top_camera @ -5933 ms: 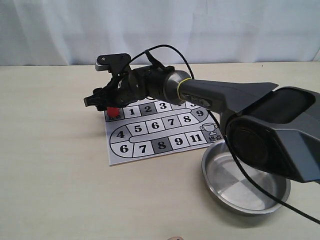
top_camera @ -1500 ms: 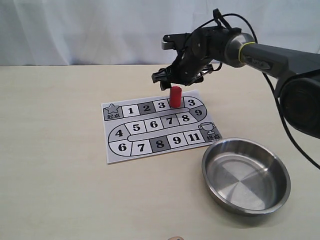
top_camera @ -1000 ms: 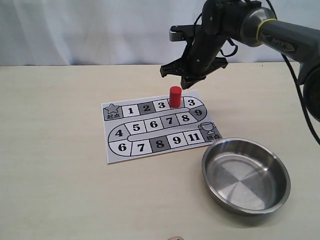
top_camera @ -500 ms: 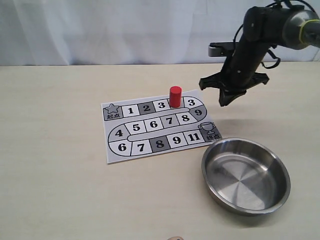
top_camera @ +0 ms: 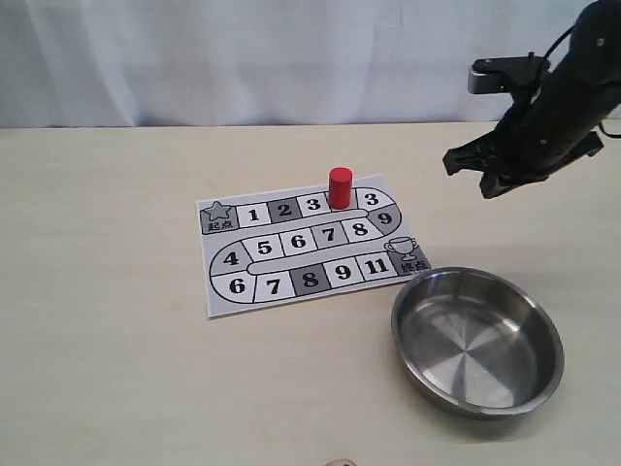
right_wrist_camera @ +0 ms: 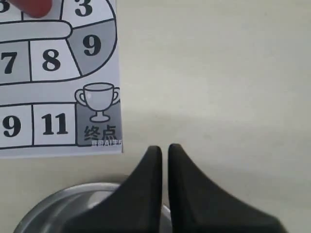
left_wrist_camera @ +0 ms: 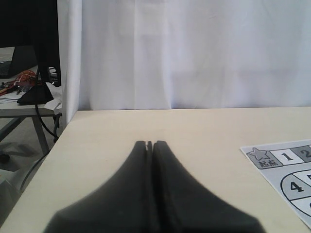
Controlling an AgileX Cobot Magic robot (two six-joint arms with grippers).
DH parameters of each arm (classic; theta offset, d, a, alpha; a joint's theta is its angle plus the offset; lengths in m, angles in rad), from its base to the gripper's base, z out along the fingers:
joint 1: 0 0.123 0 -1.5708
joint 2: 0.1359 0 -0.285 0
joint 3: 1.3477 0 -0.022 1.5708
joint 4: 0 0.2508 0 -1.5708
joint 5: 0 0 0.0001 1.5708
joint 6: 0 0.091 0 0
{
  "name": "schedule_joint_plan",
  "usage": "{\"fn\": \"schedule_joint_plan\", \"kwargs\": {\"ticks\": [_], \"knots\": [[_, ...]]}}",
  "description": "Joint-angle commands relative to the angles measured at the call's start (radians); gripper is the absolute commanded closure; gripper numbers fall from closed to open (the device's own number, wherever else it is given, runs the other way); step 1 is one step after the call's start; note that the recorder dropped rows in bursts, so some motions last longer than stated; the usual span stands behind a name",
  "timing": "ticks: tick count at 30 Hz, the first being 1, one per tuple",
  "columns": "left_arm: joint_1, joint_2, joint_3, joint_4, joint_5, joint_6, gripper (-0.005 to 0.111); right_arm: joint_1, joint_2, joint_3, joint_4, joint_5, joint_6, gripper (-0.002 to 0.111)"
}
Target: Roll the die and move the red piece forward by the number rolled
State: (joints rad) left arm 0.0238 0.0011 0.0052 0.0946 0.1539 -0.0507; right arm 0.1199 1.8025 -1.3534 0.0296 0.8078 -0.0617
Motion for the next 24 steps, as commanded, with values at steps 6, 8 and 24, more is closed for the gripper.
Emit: {"fn": "schedule_joint_plan", "kwargs": {"ticks": [6, 8, 24], "knots": [[0.0, -0.001, -0.005, -0.002, -0.011, -0.002, 0.107, -0.003, -0.335, 0.241, -0.016, -0.058, 0.062, 0.104], [0.0, -0.001, -0.005, -0.002, -0.011, -0.002, 0.107, -0.003, -0.414, 0.279, -0.016, -0.065, 0.062, 0.104], [0.0, -0.001, -0.005, -0.002, -0.011, -0.002, 0.107, -0.003, -1.024, 0.461, -0.052, -0.08, 0.062, 0.104]]}}
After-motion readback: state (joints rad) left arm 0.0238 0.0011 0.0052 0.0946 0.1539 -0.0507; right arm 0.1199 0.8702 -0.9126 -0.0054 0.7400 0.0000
